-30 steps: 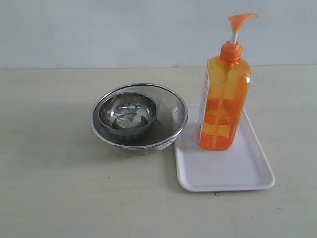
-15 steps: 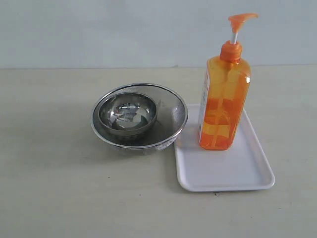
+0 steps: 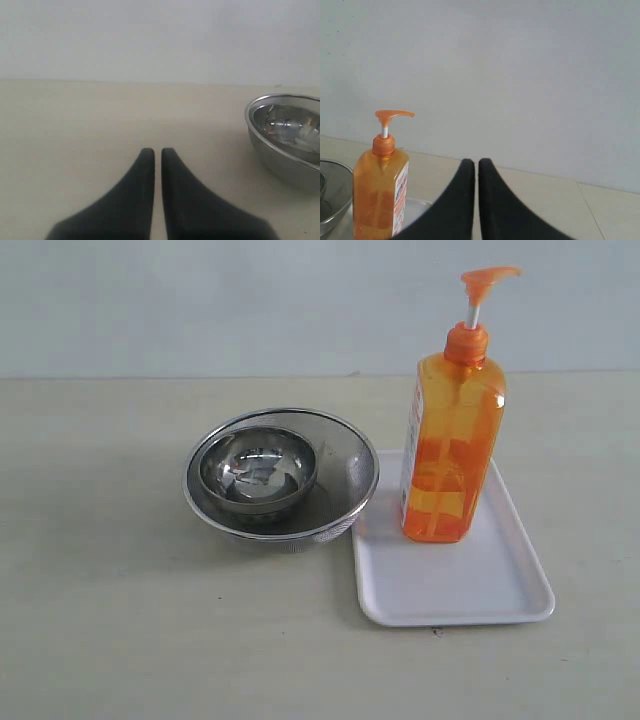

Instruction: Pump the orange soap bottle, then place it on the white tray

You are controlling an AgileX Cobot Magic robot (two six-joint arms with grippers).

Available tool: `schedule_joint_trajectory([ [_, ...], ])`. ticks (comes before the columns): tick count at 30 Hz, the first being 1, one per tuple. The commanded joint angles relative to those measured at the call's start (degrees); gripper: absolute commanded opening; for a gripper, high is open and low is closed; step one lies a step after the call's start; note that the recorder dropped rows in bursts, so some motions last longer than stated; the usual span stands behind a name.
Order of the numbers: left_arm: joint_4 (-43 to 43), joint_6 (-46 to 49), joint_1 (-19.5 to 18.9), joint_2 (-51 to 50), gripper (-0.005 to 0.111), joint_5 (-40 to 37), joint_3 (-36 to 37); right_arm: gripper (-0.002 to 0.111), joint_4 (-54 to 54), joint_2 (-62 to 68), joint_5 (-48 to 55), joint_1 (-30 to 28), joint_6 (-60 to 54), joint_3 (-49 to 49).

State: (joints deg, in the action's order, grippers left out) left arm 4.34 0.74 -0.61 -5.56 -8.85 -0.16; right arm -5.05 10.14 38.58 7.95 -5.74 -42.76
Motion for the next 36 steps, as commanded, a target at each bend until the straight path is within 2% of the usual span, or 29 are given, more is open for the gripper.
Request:
schedule_joint_trajectory([
  [1, 0.75, 0.2, -0.26, 0.29, 0.005, 1.5, 0.16, 0.0, -0.06, -0.33, -0.19, 0.02, -0.1, 0.24],
  [8, 0.75, 0.44, -0.26, 5.56, 0.005, -0.95, 0.16, 0.0, -0.06, -0.33, -0.19, 0.02, -0.1, 0.24],
  [24, 0.75, 0.91, -0.26, 5.56, 0.005, -7.96, 0.16, 0.0, -0.06, -0.33, -0.19, 0.02, -0.1, 0.24],
  [36, 0.75, 0.91, -0.26, 5.56, 0.005, -9.02, 0.16, 0.0, -0.06, -0.33, -0.19, 0.02, -0.1, 0.24],
])
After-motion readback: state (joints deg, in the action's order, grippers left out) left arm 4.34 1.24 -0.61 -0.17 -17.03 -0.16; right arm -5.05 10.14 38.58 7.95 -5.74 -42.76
